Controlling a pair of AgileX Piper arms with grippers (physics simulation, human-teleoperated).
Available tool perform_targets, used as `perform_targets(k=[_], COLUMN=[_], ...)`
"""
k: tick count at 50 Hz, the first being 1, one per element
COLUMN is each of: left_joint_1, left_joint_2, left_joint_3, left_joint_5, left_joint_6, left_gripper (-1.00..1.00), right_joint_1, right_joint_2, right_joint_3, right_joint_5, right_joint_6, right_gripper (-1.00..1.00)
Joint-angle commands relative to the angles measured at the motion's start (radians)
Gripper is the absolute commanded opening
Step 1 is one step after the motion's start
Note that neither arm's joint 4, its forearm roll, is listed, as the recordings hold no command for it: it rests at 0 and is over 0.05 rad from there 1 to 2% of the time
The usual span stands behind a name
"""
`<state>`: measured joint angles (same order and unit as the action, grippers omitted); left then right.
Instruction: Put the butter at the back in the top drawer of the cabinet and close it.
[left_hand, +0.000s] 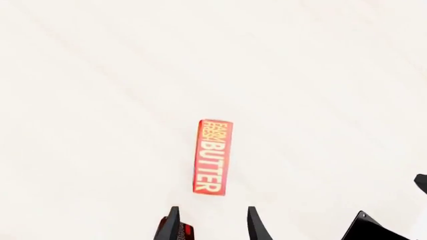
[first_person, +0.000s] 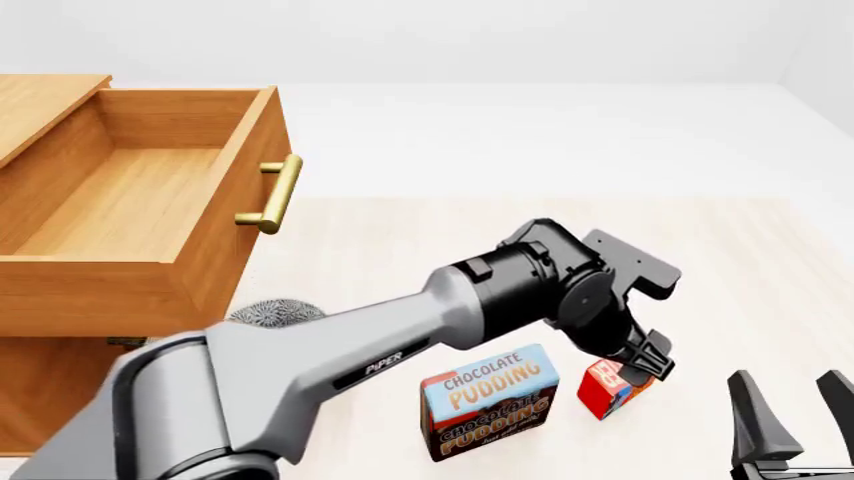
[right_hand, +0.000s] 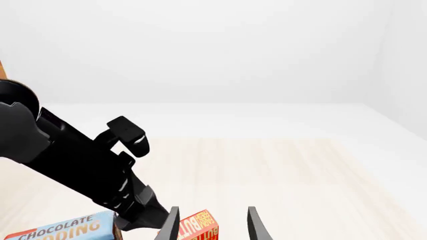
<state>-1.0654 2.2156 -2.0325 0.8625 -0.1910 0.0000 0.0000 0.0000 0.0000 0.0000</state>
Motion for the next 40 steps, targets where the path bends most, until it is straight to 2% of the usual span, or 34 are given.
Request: perform_targets(k=[1,18,40], left_joint_1=[0.001,0.001,0.009], left_joint_2=[0.021,0.046,0.104], left_joint_3=[-0.013,-0.036,-0.117], left_joint_5=[0.001,0.007,0.041], left_joint_6=[0.001,0.000,0.017], left_gripper=[1.00,1.00,1.00], right_joint_1=[0.000,0.000,0.000], right_joint_2=[0.000,0.000,0.000], right_joint_3=[0.000,0.000,0.000], right_joint_5=[0.000,0.000,0.000], right_joint_6=[0.000,0.000,0.000], right_gripper=[1.00,1.00,1.00])
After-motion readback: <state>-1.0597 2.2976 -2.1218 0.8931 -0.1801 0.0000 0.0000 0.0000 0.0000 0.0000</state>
